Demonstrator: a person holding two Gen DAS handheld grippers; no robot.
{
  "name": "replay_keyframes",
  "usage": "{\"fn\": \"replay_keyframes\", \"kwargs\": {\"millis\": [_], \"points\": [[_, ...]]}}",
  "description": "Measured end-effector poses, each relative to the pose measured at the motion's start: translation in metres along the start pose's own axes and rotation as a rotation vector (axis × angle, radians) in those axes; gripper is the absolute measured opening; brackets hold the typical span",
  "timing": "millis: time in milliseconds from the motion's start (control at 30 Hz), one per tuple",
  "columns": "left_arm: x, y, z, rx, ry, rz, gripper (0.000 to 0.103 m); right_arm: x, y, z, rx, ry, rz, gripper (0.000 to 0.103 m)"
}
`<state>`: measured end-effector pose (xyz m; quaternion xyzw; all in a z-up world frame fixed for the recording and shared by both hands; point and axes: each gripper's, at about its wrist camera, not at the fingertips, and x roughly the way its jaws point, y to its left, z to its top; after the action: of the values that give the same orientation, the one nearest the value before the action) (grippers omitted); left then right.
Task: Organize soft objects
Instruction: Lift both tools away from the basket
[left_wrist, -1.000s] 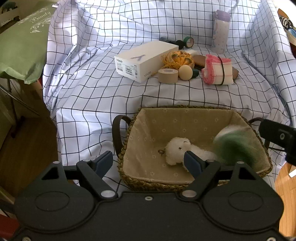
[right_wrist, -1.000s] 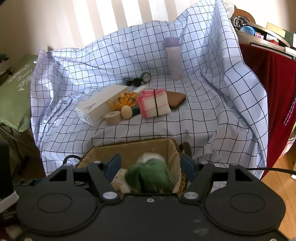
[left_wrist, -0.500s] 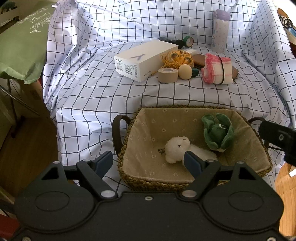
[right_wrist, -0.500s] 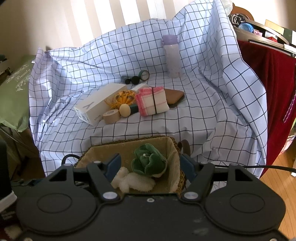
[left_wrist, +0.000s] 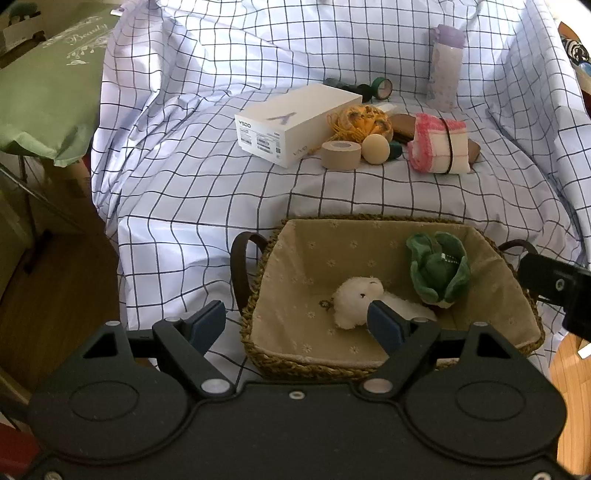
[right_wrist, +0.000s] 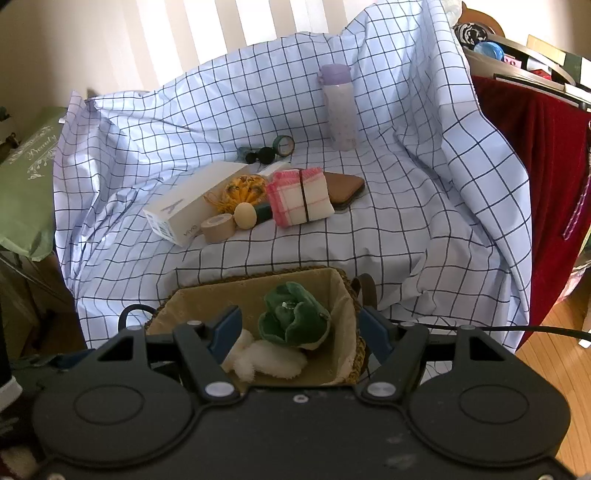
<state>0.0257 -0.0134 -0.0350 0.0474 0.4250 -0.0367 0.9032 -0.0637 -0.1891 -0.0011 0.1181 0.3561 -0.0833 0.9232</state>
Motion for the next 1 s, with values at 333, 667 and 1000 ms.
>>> {"fn": "replay_keyframes", "kwargs": {"millis": [333,667,1000], "points": [[-0.003,0.006,0.003,-0.027,-0.018,0.008,0.081,0.003,0.0,0.0,0.003,0.019,-0.001,0.07],[-0.005,0.011,0.007,-0.045,-0.043,0.029,0.089,0.01,0.002,0.001,-0.022,0.028,-0.003,0.07],[0.002,0.009,0.021,-0.03,-0.024,0.027,0.089,0.017,0.004,0.01,-0.056,0.014,-0.022,0.073]]}}
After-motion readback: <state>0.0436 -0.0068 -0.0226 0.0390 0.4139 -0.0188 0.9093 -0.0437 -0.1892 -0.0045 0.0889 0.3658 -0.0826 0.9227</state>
